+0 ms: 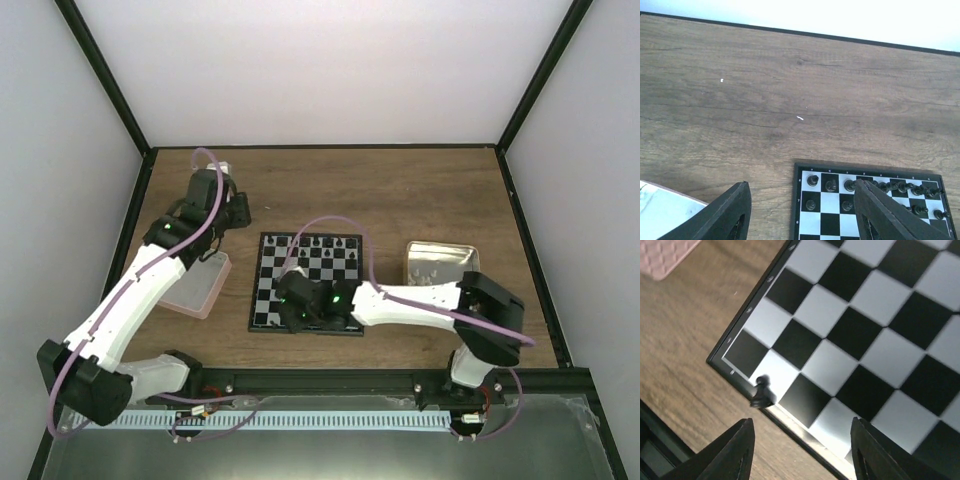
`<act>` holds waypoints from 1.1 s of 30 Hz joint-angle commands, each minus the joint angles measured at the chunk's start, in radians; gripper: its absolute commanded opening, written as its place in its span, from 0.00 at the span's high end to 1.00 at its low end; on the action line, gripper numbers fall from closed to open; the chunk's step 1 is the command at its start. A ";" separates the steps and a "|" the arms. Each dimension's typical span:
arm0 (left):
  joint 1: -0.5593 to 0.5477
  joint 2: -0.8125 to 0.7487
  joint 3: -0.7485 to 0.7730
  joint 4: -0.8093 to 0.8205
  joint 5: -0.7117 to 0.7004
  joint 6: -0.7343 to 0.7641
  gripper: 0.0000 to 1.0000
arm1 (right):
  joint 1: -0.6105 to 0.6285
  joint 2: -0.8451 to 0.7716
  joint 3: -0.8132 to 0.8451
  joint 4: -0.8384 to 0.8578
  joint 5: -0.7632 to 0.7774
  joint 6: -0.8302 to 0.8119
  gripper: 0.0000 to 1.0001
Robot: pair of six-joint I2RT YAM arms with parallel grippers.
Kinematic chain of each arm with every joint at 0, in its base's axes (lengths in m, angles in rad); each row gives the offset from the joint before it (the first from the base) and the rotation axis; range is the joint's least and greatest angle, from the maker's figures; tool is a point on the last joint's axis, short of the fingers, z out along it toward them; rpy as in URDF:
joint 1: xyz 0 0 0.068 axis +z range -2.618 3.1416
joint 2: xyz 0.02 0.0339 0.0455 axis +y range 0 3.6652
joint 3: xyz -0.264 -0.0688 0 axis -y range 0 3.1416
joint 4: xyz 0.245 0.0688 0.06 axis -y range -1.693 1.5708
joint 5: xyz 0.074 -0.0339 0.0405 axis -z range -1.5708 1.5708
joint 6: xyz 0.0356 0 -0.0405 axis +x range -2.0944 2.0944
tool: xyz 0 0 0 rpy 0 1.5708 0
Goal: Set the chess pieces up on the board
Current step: Pick up the chess piece from the chessboard.
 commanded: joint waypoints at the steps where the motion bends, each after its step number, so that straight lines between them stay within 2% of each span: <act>1: 0.005 -0.051 -0.041 0.061 -0.017 -0.018 0.41 | 0.069 0.077 0.098 -0.054 0.007 -0.088 0.48; 5: 0.005 -0.066 -0.056 0.062 -0.013 -0.017 0.41 | 0.123 0.154 0.162 -0.071 0.029 -0.136 0.56; 10: 0.005 -0.083 -0.084 0.087 0.050 -0.033 0.41 | 0.128 0.211 0.204 -0.074 0.056 -0.136 0.56; 16: 0.006 -0.079 -0.098 0.090 0.065 -0.028 0.41 | 0.128 0.264 0.243 -0.086 0.084 -0.153 0.57; 21: 0.006 -0.077 -0.106 0.102 0.079 -0.035 0.41 | 0.128 0.303 0.270 -0.102 0.125 -0.157 0.62; 33: 0.005 -0.076 -0.106 0.103 0.088 -0.040 0.41 | 0.128 0.316 0.264 -0.111 0.157 -0.134 0.79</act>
